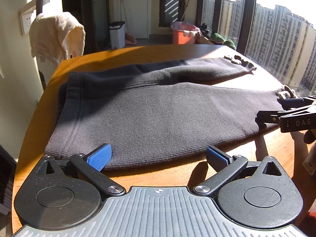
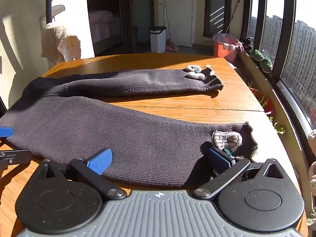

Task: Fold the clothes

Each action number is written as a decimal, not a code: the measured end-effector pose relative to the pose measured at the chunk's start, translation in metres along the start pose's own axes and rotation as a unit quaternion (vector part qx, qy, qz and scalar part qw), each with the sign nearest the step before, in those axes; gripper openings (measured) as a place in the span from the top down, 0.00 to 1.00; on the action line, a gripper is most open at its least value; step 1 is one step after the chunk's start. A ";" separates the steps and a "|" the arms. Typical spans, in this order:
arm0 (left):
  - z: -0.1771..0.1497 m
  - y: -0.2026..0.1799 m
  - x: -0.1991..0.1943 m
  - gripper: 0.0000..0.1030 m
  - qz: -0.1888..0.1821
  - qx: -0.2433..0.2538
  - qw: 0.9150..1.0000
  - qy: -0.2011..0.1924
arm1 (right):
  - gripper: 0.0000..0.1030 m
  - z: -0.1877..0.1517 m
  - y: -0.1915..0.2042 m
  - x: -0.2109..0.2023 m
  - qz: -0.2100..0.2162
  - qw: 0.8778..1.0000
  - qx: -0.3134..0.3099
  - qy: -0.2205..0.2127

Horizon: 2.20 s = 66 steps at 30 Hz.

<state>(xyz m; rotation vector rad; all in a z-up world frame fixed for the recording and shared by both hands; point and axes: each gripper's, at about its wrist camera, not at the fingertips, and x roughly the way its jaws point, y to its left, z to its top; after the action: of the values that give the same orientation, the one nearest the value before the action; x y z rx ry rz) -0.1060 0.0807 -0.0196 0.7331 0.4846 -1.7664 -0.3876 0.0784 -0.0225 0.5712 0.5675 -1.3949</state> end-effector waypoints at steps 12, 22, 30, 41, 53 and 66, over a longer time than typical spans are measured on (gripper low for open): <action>0.052 0.094 -0.019 0.16 -0.014 -0.171 0.983 -0.062 | 0.00 -0.001 -0.003 -0.002 0.012 1.000 0.003 -0.005; 0.091 0.169 0.049 0.23 0.003 -0.232 0.973 -0.010 | 0.01 0.078 -0.046 -0.002 0.010 0.996 0.028 -0.084; 0.099 0.150 0.083 0.22 0.020 -0.198 0.980 0.013 | 0.68 0.136 -0.094 0.081 -0.027 0.994 0.094 -0.044; 0.103 0.138 0.085 0.57 0.031 -0.152 0.988 0.009 | 0.94 0.136 -0.100 0.122 -0.012 0.991 0.131 -0.014; 0.049 0.109 -0.069 0.57 -0.007 -0.083 0.991 -0.106 | 0.95 0.060 -0.118 -0.046 0.001 0.985 0.113 -0.129; -0.013 0.125 -0.084 0.17 -0.049 -0.191 0.979 -0.059 | 0.53 0.000 -0.115 -0.069 -0.021 0.987 0.117 -0.106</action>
<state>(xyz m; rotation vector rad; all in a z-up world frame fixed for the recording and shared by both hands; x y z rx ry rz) 0.0332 0.1092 0.0330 0.3381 0.7625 -1.7260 -0.5082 0.1190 0.0201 0.5905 0.2490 -1.5521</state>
